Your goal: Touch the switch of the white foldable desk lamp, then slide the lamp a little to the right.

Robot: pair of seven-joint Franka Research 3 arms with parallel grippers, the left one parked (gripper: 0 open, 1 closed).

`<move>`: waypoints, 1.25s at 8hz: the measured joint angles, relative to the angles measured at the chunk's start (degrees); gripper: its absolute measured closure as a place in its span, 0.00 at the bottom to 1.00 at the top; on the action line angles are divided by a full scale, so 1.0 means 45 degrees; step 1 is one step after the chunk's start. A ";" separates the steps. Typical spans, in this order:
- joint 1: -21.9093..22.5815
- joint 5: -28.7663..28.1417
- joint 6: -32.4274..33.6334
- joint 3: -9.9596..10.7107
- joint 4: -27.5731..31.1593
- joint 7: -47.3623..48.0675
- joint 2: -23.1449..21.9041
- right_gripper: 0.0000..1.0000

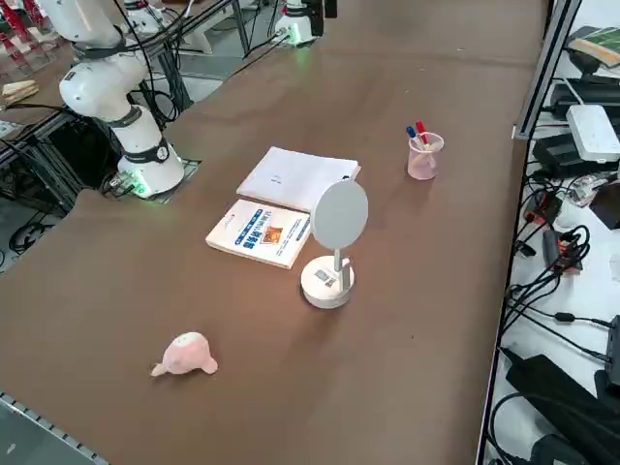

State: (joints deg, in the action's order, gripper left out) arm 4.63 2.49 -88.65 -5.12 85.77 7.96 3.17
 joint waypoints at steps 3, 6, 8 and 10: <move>-0.0004 -0.0042 0.0161 0.0693 -0.0172 0.0261 -0.0002 0.00; 0.0019 -0.0321 0.0189 0.0752 -0.0176 0.1046 0.0002 0.00; 0.0028 -0.0449 0.0189 0.0745 -0.0176 0.1185 0.0028 0.00; 0.0023 -0.0448 0.0206 0.0756 -0.0175 0.1184 0.0056 0.00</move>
State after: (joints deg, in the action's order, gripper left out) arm 4.74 0.47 -87.72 -1.72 84.98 13.29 3.42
